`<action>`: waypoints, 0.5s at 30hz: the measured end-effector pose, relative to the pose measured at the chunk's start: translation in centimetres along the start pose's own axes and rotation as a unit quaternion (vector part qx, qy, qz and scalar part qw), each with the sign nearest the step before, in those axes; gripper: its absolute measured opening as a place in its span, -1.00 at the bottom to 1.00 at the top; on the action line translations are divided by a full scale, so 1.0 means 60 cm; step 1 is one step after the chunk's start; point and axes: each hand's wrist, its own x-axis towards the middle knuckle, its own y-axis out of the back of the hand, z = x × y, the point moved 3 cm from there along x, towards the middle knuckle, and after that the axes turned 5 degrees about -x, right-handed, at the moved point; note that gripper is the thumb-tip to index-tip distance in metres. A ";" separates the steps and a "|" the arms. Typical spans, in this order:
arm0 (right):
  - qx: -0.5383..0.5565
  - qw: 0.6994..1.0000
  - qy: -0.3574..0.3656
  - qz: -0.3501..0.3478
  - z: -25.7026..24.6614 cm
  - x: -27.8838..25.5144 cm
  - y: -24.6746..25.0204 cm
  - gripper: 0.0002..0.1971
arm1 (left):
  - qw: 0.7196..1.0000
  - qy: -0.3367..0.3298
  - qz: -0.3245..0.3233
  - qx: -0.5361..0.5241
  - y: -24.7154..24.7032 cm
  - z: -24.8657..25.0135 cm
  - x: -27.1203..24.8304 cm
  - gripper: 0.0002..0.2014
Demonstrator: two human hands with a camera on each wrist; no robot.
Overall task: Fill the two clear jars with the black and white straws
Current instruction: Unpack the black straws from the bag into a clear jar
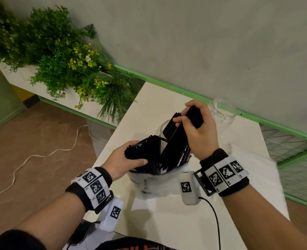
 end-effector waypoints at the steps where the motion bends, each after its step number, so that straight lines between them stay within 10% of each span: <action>1: 0.015 1.000 -0.007 0.008 -0.006 0.007 0.006 -0.68 | 1.000 -0.001 0.000 0.006 0.000 0.002 0.001 -0.15; 15: 0.112 0.975 -0.002 0.191 -0.056 0.089 0.107 -0.66 | 1.000 0.006 0.003 0.012 0.001 0.024 0.009 -0.51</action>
